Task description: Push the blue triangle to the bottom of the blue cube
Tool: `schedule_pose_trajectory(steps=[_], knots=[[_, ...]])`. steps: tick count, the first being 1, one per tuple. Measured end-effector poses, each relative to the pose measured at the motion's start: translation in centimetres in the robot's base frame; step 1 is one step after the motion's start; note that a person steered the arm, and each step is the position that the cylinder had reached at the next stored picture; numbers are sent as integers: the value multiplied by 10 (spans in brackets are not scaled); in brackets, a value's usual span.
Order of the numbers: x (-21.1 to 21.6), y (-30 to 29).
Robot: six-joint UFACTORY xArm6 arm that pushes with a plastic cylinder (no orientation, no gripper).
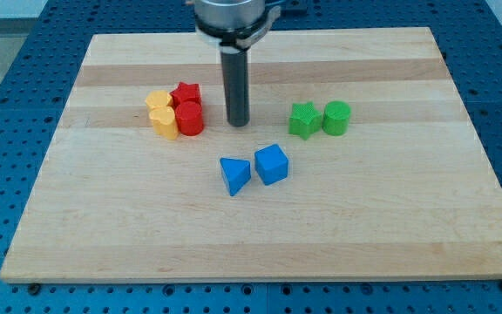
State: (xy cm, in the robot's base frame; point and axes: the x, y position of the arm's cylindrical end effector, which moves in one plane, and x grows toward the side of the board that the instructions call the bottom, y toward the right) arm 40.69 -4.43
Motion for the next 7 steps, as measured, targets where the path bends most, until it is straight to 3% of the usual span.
schedule_pose_trajectory(steps=[3, 7], knots=[[106, -6], [188, -25]])
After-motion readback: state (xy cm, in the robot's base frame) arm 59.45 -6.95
